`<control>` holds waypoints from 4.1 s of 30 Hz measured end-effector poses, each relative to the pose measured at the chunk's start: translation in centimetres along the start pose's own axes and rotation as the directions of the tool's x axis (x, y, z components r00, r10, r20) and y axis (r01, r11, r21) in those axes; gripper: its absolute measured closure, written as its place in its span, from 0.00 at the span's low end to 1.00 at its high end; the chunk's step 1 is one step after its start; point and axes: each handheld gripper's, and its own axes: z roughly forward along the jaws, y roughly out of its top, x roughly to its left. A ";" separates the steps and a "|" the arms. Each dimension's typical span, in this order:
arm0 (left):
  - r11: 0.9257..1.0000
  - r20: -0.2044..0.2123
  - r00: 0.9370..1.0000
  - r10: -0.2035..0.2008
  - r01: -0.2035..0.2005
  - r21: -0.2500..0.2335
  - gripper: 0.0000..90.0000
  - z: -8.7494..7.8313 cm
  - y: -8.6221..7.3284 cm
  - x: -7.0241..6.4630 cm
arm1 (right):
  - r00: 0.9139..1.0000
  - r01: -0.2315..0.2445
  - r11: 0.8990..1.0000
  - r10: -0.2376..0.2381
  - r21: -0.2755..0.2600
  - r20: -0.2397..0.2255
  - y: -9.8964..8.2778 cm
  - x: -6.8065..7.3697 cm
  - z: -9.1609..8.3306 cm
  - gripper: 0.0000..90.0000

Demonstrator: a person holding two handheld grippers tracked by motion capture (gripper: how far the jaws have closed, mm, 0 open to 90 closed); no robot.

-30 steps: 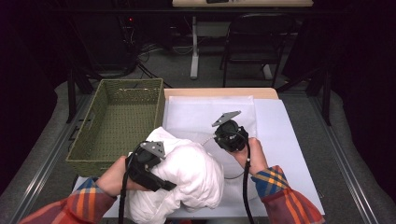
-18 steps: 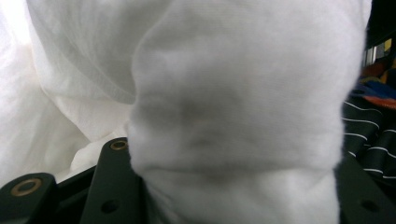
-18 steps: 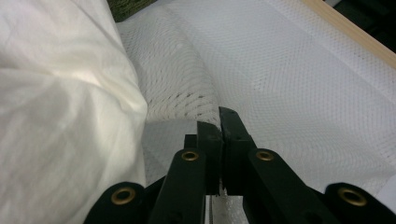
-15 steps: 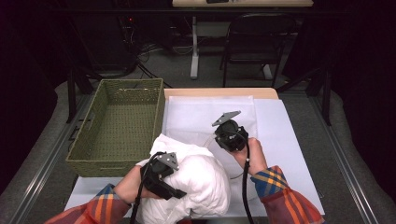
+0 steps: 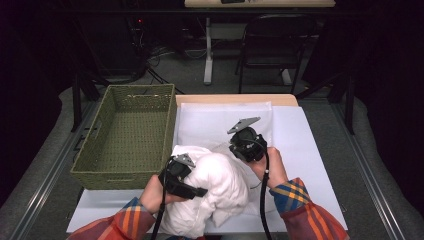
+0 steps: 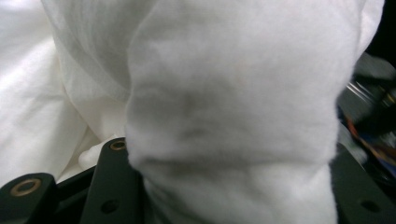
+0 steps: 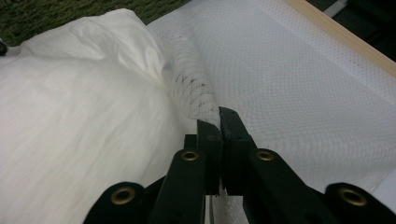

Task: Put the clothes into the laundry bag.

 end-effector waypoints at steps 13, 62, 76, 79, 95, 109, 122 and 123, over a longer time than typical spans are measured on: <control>0.991 -0.052 0.992 -0.111 0.107 -0.076 0.52 3.6 0.0 0.6 | 1.000 0.004 0.998 -0.002 0.058 -0.031 -0.4 0.3 0.8 0.98; 0.994 0.091 0.995 -0.038 0.047 -0.098 0.43 5.3 0.3 0.8 | 0.997 -0.026 0.998 0.030 0.057 -0.066 -1.6 -0.4 1.1 0.97; 0.981 0.127 0.987 -0.094 0.114 -0.158 0.50 8.0 3.0 -0.3 | 0.996 -0.017 0.999 0.020 0.032 -0.090 -1.3 0.1 0.2 0.98; 0.988 0.092 0.994 -0.051 0.064 -0.143 0.40 7.4 2.7 0.0 | 0.996 -0.029 0.998 0.034 0.057 -0.086 -1.9 -0.4 0.8 0.98; 0.985 -0.155 0.981 -0.119 0.097 -0.141 0.03 3.9 2.5 3.2 | 0.997 -0.023 0.997 0.028 0.068 -0.069 -2.1 -1.0 1.0 0.98; 0.978 0.045 0.996 -0.080 0.087 -0.192 0.84 6.8 3.4 3.0 | 0.995 -0.031 0.999 0.032 0.018 -0.090 -1.6 -0.4 0.3 0.98; 0.992 -0.032 0.999 -0.005 0.001 -0.126 0.44 6.2 4.0 3.0 | 0.995 -0.034 0.998 0.039 0.053 -0.092 -2.3 -1.0 0.8 0.98; 0.992 -0.032 0.999 -0.005 0.001 -0.126 0.37 6.2 4.0 3.0 | 0.995 -0.034 0.998 0.039 0.053 -0.092 -2.3 -1.0 0.8 0.98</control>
